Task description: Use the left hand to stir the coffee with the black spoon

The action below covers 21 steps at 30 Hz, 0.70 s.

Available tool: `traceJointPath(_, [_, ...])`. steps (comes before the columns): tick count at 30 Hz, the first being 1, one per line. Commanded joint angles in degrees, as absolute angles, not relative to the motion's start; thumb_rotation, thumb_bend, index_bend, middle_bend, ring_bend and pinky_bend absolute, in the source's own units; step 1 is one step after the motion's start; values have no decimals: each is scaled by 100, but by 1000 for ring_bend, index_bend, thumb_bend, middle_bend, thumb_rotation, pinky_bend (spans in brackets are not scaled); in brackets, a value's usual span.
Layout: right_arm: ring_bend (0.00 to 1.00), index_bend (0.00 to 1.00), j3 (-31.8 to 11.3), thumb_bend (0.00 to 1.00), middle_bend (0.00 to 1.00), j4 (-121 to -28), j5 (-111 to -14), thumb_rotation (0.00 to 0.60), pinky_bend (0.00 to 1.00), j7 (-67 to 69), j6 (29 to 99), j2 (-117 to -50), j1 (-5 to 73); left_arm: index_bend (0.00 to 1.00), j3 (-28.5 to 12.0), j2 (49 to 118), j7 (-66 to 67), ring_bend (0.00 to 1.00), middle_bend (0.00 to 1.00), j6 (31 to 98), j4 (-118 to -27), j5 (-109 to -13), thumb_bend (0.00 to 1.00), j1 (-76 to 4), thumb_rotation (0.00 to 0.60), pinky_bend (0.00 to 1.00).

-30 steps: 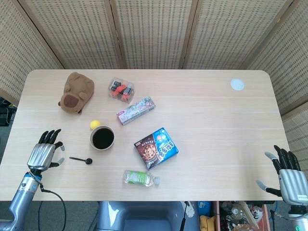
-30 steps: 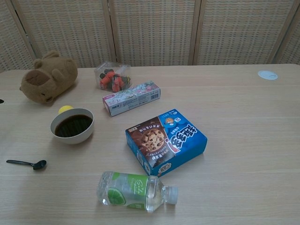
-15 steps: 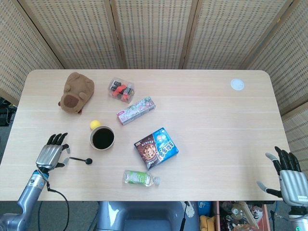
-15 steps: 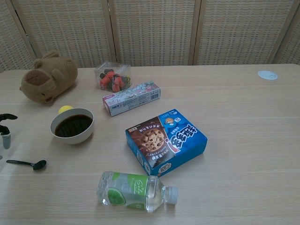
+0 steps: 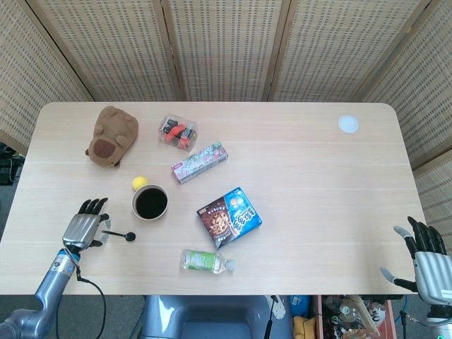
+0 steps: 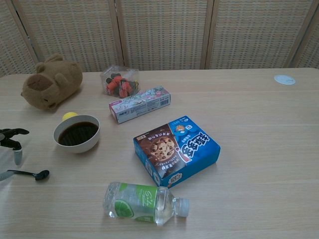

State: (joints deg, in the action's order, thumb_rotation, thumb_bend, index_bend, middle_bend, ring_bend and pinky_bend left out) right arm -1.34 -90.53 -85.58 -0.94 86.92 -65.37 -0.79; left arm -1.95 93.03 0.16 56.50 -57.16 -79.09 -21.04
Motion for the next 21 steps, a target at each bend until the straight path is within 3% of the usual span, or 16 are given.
traceJointPath(1, [0,210,-136,261,108,-9052,-8551,473,69,-96,8696,-6533,-85,499,-194,9360,-12,0,58,5627,-5655,-7895,358,-2123,600,0])
traceJointPath(21, [0,210,-140,261,108,-9090,-8514,473,69,-153,8705,-6507,-133,499,-162,9460,-78,0,58,5492,-5556,-7815,364,-2180,600,0])
